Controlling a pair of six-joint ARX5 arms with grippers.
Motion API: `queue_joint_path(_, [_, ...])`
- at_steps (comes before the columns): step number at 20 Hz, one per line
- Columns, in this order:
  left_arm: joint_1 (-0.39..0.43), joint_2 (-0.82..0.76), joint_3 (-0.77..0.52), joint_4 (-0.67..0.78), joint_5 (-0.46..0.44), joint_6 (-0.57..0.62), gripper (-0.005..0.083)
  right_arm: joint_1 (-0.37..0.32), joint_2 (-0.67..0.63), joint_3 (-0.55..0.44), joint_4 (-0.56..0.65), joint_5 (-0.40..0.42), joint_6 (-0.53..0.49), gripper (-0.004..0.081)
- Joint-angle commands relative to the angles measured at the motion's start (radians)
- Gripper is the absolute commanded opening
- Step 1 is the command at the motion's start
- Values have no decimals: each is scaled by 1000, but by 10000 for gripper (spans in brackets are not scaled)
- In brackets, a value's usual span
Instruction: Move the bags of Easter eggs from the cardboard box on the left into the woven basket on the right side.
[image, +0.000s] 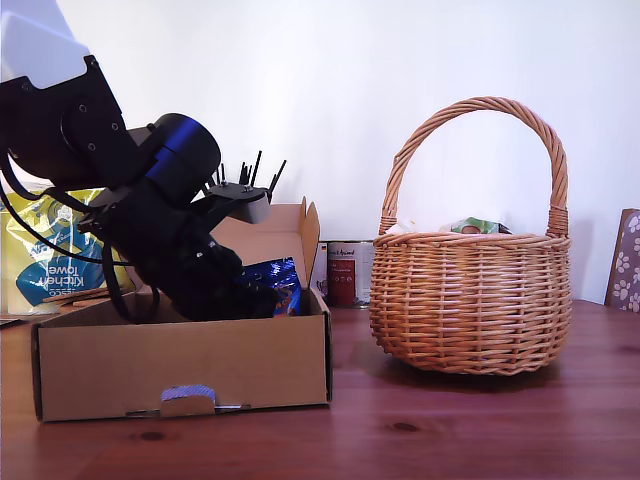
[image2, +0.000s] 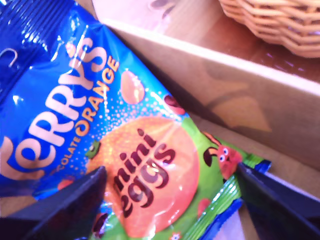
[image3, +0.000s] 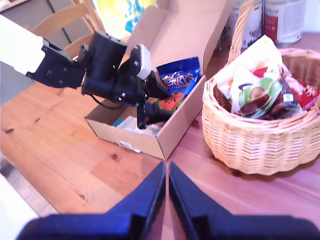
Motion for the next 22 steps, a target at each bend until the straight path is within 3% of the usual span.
queue_joint_path(1, [1,43,-29,-31,4,-7,104,3,-2,-2,5,0,2,-12])
queue_joint_path(7, [0,-29,-29,-77,5,-10,105,3,-2,-2,4,0,2,-12])
queue_joint_path(17, [-7,-382,-29,-159,43,-60,105,2,-2,26,57,3,-3,-12])
queue_joint_path(22, [-48,-510,-29,-250,69,-87,105,2,-2,57,40,104,-3,-12])
